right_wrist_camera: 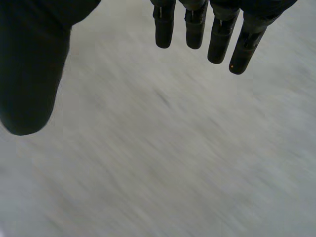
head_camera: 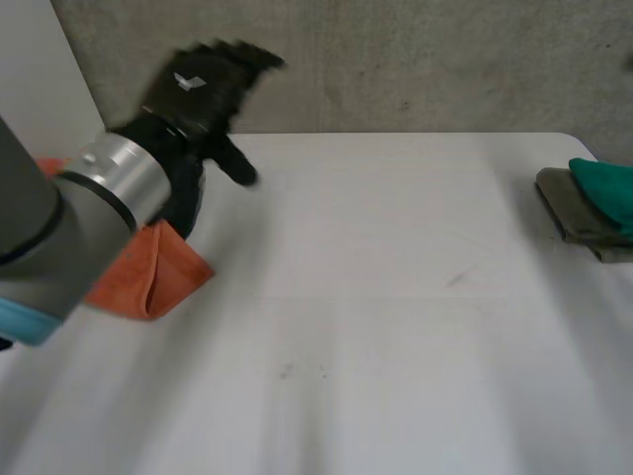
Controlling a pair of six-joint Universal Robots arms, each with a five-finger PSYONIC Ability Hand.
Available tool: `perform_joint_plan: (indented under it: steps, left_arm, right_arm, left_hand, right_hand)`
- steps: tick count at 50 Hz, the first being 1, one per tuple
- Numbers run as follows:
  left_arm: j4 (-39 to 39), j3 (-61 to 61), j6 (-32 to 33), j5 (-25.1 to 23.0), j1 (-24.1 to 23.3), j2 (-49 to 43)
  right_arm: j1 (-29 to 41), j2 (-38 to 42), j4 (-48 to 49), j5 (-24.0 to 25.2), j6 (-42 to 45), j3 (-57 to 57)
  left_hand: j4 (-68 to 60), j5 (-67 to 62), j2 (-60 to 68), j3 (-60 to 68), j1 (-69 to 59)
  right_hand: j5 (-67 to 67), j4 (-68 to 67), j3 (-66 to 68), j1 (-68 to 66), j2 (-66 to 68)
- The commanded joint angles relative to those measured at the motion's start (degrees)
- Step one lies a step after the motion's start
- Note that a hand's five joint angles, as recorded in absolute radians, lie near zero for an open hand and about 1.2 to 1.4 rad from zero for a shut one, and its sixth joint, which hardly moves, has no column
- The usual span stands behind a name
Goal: Fold the laundry.
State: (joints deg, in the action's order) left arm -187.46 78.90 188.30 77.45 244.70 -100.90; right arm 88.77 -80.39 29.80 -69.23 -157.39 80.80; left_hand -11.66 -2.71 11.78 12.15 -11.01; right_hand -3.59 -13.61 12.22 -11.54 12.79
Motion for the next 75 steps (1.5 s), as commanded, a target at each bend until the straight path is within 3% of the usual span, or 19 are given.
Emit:
perform_joint_plan:
  steps: [1,5,10,18,24,28,29,30,36,40,46,52,58,62,65,66,67,75]
  left_arm:
    - [-5.63,-0.41,-0.12,4.65,9.55,0.18]
    - [-5.11,-1.99,0.40,2.98,16.49,-4.46]
    - [-3.62,-5.24,7.41,-1.06,24.31,-14.03]
    - [-3.00,-8.94,25.07,-2.83,26.52,-26.96]
    - [-3.96,-10.78,29.06,-2.74,27.23,-32.16]
    - [-6.86,-12.19,29.06,-2.30,26.79,-34.18]
    - [-8.43,-12.02,28.71,-2.13,26.27,-34.10]
    - [-9.40,-11.93,28.62,-1.95,26.00,-33.92]
    - [-13.89,-8.86,23.71,3.75,19.94,-24.01]
    - [-15.04,-7.27,17.91,8.94,12.93,-15.23]
    - [-14.60,-8.76,14.82,10.53,2.90,-6.86]
    - [-13.98,-14.82,14.73,14.21,-7.99,-6.06]
    - [-12.93,-14.48,14.03,15.98,-14.07,-6.94]
    - [-11.96,-9.22,8.60,15.81,-17.41,-8.87]
    - [-11.35,-4.47,3.23,15.28,-18.21,-9.92]
    - [-11.00,-2.20,1.39,14.84,-18.47,-11.23]
    - [-10.82,-1.13,0.68,14.58,-18.65,-11.94]
    - [-8.01,2.05,1.28,13.61,-20.85,-14.85]
  right_arm:
    - [15.19,-0.65,-1.67,4.72,0.33,11.13]
    - [17.31,-0.12,-4.04,4.72,0.41,15.87]
    - [17.92,1.90,-5.80,4.63,2.17,20.10]
    - [17.84,4.89,-5.81,3.49,8.50,24.06]
    - [17.22,6.91,-5.81,3.40,9.20,24.76]
    - [17.13,7.27,-5.89,3.40,9.29,24.76]
    - [17.13,7.27,-5.89,3.40,9.29,24.76]
    - [17.05,7.35,-5.89,3.14,9.29,24.76]
    - [16.96,7.35,-5.81,1.29,9.29,25.11]
    - [16.96,7.35,-5.72,-0.47,9.20,24.85]
    - [16.87,7.18,-5.63,-4.95,8.06,24.15]
    - [16.61,7.09,-5.81,-10.31,4.90,23.27]
    - [14.67,6.83,-5.81,-11.10,3.75,23.00]
    - [14.41,6.65,-5.72,-11.10,3.67,22.83]
    - [13.89,6.56,-5.63,-11.45,3.75,22.39]
    - [13.62,6.56,-5.54,-11.46,3.75,22.30]
    - [13.36,6.56,-5.54,-11.46,3.75,22.21]
    - [10.28,6.56,-6.16,-11.54,3.93,19.76]
  left_hand:
    - [0.60,1.66,-0.72,-1.09,-0.04]
    - [0.27,1.32,-0.39,-0.76,-0.38]
    - [-0.07,0.99,-0.05,-0.42,-0.71]
    - [-0.40,0.65,0.28,-0.09,-1.05]
    - [-3.42,-2.36,3.30,2.93,-4.07]
    - [-33.63,-32.57,33.51,33.14,-34.27]
    - [-57.69,-56.64,57.57,57.20,-58.34]
    - [-68.23,-67.18,68.11,67.74,-68.88]
    - [-68.34,-67.29,68.22,67.85,-68.99]
    - [-68.34,-67.29,68.22,67.85,-68.99]
    - [-68.34,-67.29,68.22,67.85,-68.99]
    - [-68.34,-67.29,68.22,67.85,-68.99]
    - [-68.34,-67.29,68.22,67.85,-68.99]
    - [-67.70,-66.64,67.58,67.21,-68.34]
    - [-29.64,-28.58,29.52,29.15,-30.28]
    - [-10.19,-9.13,10.07,9.70,-10.84]
    - [-4.33,-3.28,4.21,3.84,-4.98]
    - [0.10,1.16,-0.22,-0.59,-0.54]
  right_hand:
    - [3.59,3.61,-2.22,1.54,-2.79]
    - [3.59,3.61,-2.22,1.54,-2.79]
    - [3.59,3.61,-2.22,1.54,-2.79]
    - [3.59,3.61,-2.22,1.54,-2.79]
    - [3.59,3.61,-2.22,1.54,-2.79]
    - [3.59,3.61,-2.22,1.54,-2.79]
    - [3.59,3.61,-2.22,1.54,-2.79]
    - [3.59,3.61,-2.22,1.54,-2.79]
    - [3.59,3.61,-2.22,1.54,-2.79]
    - [3.59,3.61,-2.22,1.54,-2.79]
    - [3.59,3.61,-2.22,1.54,-2.79]
    - [3.59,3.61,-2.22,1.54,-2.79]
    - [3.59,3.61,-2.22,1.54,-2.79]
    - [3.59,3.61,-2.22,1.54,-2.79]
    - [3.59,3.61,-2.22,1.54,-2.79]
    - [3.59,3.61,-2.22,1.54,-2.79]
    - [3.59,3.61,-2.22,1.54,-2.79]
    - [3.59,3.61,-2.22,1.54,-2.79]
